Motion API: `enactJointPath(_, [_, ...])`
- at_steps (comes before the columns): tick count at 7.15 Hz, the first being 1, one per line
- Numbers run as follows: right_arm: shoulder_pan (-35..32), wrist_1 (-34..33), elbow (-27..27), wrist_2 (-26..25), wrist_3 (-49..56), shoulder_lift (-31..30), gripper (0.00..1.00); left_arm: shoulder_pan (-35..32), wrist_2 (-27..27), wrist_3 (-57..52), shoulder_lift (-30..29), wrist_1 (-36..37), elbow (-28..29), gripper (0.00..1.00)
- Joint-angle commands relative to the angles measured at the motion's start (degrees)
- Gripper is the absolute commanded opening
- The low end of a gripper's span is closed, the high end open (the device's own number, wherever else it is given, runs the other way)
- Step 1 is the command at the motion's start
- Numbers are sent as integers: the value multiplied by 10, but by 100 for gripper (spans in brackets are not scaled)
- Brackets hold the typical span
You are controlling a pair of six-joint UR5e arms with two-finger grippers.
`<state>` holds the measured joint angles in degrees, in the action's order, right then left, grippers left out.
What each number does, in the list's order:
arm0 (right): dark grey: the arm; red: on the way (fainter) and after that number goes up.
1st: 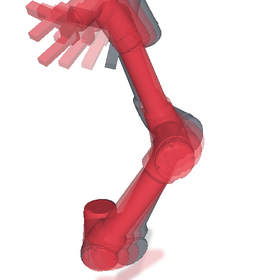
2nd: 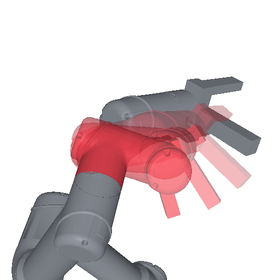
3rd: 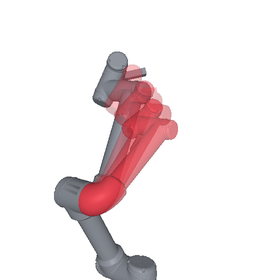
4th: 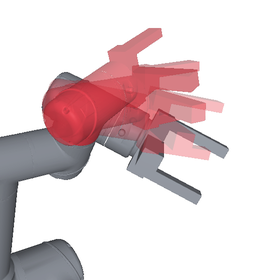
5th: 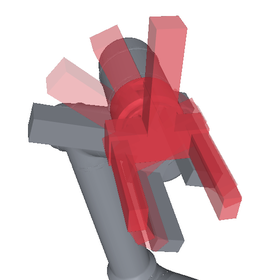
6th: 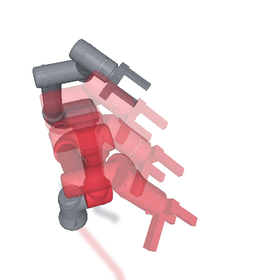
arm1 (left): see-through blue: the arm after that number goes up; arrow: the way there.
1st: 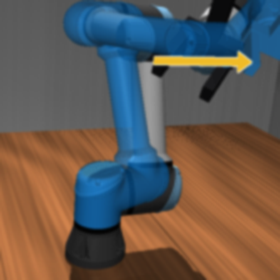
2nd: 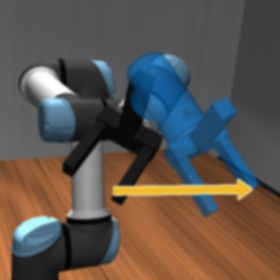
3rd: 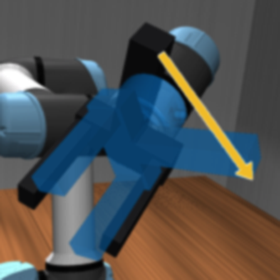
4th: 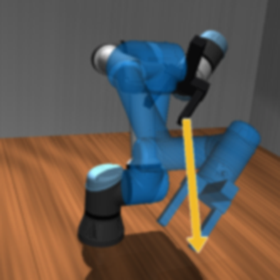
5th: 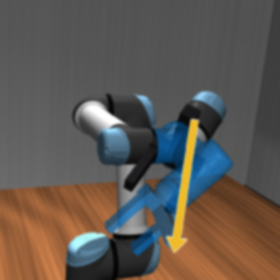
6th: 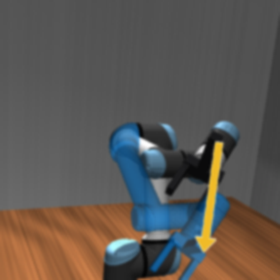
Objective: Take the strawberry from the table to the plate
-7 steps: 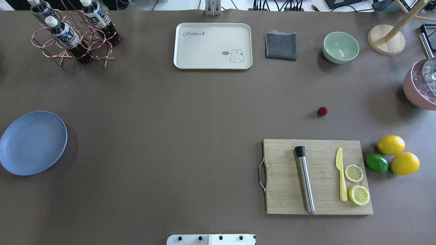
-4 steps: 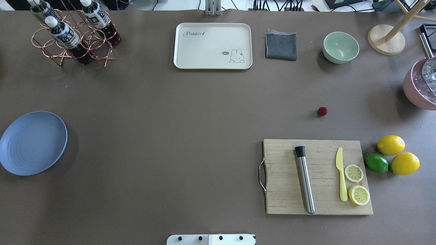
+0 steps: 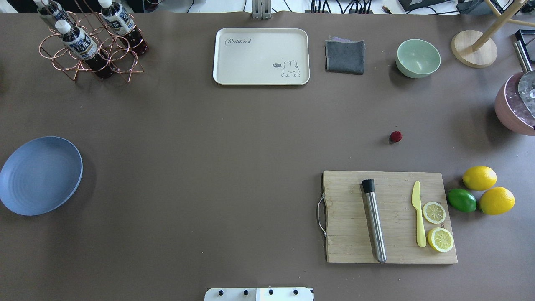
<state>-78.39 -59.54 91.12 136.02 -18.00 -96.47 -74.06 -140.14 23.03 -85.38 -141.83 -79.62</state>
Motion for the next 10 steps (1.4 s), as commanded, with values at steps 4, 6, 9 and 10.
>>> enactJointPath(4, [3, 11, -1, 0, -2, -2, 100, 66, 27, 82, 7, -105, 46, 96])
enactJointPath(6, [3, 11, -1, -7, -2, -2, 100, 106, 59, 103, 6, -132, 57, 95])
enactJointPath(9, [4, 11, -1, -15, -3, -1, 100, 112, 57, 104, 7, -143, 61, 50])
enactJointPath(10, [4, 11, -1, -15, -3, -1, 100, 117, 56, 104, 7, -143, 60, 23])
